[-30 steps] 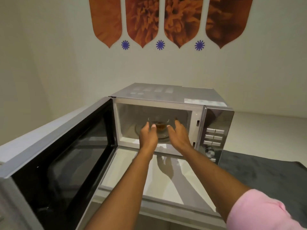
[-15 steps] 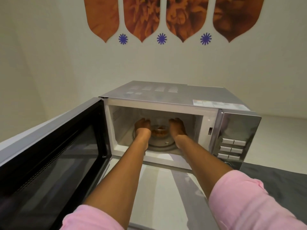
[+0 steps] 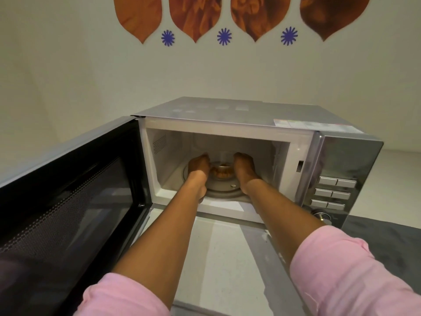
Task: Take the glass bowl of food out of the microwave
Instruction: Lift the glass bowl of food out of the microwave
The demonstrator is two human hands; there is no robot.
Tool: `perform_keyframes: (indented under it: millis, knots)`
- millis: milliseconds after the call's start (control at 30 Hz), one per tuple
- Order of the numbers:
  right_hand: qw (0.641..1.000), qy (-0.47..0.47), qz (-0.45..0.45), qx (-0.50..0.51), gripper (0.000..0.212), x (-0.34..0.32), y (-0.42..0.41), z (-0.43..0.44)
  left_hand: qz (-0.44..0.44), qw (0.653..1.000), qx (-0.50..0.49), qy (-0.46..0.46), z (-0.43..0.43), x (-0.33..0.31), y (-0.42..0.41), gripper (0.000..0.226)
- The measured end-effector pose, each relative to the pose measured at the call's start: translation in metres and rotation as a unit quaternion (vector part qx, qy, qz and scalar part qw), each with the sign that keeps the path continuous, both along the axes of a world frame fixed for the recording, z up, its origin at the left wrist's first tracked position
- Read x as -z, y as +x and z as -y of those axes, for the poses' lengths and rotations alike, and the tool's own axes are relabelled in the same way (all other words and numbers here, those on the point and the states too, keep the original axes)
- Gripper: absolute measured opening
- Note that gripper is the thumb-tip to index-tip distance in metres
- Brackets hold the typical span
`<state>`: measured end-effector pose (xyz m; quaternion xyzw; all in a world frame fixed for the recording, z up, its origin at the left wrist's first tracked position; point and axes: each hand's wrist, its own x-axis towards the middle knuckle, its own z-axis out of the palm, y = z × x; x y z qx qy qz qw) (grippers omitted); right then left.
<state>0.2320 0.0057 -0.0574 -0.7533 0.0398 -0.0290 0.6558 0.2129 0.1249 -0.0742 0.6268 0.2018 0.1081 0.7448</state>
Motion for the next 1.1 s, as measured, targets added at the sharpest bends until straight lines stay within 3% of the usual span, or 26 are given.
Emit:
perform_keyframes:
  millis: [233,467,633,1000,1100]
  knots:
    - [0.998,0.062,-0.019,0.004,0.029,-0.003,-0.011,0.003,0.048,0.996,-0.001,-0.070,-0.008,0.021,0.030,0.074]
    - [0.992,0.119,-0.036,0.009,0.027,-0.027,-0.043,0.011,0.107,0.987,0.020,-0.116,0.024,-0.030,-0.051,0.051]
    - [0.985,0.164,-0.055,-0.011,0.027,-0.034,-0.080,0.022,0.090,0.990,0.004,-0.113,0.034,-0.043,-0.083,0.034]
    - [0.983,0.166,-0.059,-0.048,0.013,-0.025,-0.163,0.053,0.067,0.991,0.021,-0.117,0.050,-0.037,-0.167,0.069]
    - [0.975,0.208,-0.069,-0.042,0.028,-0.012,-0.190,0.071,0.066,0.990,0.032,-0.122,0.062,-0.036,-0.197,0.068]
